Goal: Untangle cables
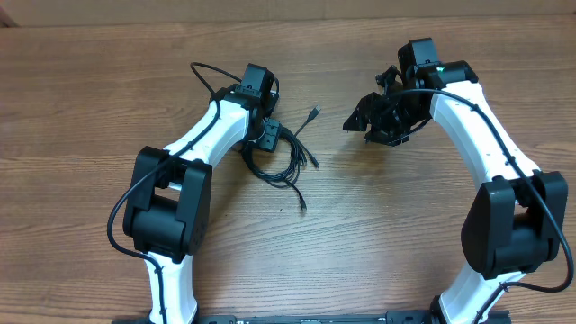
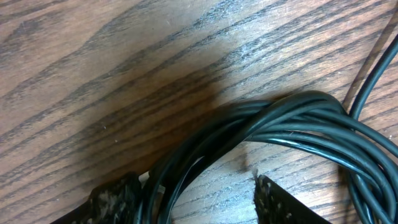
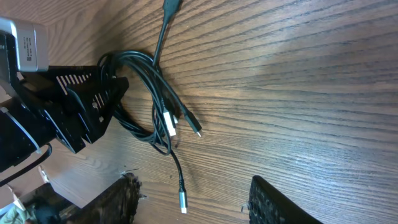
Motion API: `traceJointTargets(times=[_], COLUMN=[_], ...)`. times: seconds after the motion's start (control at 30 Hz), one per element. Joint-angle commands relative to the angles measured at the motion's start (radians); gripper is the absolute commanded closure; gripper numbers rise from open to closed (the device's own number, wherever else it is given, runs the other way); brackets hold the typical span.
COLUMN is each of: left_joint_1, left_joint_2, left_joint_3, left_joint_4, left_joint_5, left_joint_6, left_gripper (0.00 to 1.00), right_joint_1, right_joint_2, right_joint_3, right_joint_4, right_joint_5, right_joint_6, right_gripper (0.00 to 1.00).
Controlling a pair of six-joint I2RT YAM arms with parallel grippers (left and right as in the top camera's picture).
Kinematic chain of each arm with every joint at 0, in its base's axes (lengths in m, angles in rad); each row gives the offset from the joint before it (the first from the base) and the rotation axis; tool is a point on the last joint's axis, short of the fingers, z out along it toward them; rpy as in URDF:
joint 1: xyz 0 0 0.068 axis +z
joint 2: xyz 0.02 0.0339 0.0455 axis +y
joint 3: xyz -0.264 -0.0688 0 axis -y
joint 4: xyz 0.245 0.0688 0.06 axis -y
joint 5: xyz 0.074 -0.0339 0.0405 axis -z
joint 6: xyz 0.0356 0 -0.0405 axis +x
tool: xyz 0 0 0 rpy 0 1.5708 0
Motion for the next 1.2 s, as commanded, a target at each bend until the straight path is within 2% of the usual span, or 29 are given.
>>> traceJointTargets(times=[0.0,0.27,0.87,1.07,1.17], left_joint_1=[-0.006,-0.006,-0.006,-0.006,-0.007], left_joint_2=[0.016,0.016,0.023,0.023,0.023], left_joint_3=[0.000,0.000,0.000,0.000,-0.001], left_joint_4=[-0.008,-0.010,-0.023,-0.023,-0.023], left_joint_5=[0.012,0.013,0.019,0.020,0.020], left_joint_6=[0.022,0.022,0.022,0.021,0.021], left_gripper=[0.41,0.52,0.48,0.49,0.53], right_joint_1=[0.000,0.000,0.001,0.001,0.001], right_joint_2=[-0.031,-0.031,-0.031,-0.031,-0.031], right_joint_3=[0.002,0.002,0.002,0.002,0.002], right_joint_4=[-0.001,-0.001,0.006,0.013,0.017], right_joint_5=[0.004,0.004,0.005,0.004,0.004], right_joint_6=[-0.005,-0.005,-0.028,-0.028,-0.028], right_gripper=[0.45,0.45,0.45,0.45,0.45])
